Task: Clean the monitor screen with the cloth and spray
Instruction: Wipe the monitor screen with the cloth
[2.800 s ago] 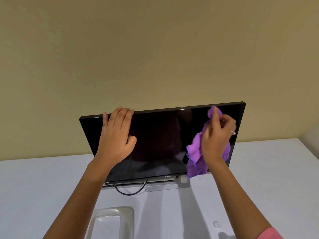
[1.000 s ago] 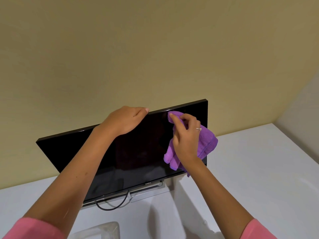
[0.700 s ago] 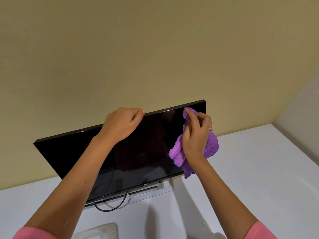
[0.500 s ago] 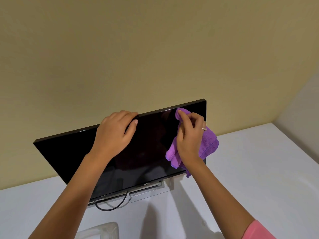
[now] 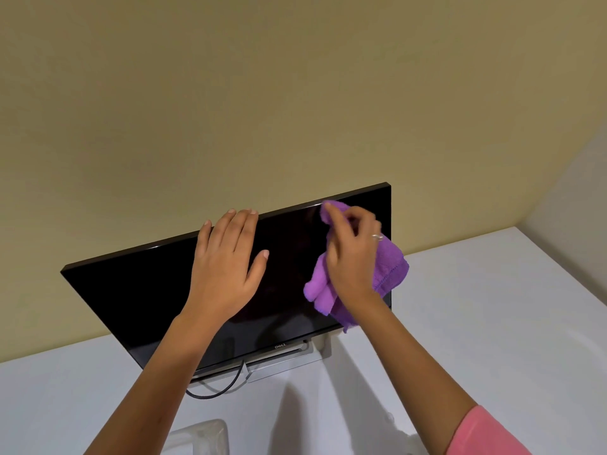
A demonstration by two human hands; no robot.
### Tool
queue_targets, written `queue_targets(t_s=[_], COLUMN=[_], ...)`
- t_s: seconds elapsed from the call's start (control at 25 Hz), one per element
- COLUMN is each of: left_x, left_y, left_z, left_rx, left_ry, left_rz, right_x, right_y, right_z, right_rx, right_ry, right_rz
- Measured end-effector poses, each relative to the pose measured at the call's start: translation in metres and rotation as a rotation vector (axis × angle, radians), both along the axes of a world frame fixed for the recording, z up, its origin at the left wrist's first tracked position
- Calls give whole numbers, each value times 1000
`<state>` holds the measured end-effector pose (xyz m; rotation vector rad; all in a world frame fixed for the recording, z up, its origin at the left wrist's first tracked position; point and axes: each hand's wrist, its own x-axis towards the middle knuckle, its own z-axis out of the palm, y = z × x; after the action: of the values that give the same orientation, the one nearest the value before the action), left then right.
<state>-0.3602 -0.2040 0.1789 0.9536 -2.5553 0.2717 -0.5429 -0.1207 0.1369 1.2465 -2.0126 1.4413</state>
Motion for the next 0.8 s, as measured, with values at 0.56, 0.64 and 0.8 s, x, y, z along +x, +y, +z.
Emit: queue_targets(t_s=[0.56,0.64,0.8], left_x=[0,1,10], left_y=[-1,-1,-4], left_z=[-2,-2,0], left_rx=[-18,-21,2], left_ry=[-17,-22,17], left_rz=[-2,-3,-55], right_x=[-35,-28,-28], right_y=[35,42,30], right_z=[-59,-68,-47], right_rx=[4,11,-100], right_ry=[-268,-350,-412], right_rz=[-199,-200,-158])
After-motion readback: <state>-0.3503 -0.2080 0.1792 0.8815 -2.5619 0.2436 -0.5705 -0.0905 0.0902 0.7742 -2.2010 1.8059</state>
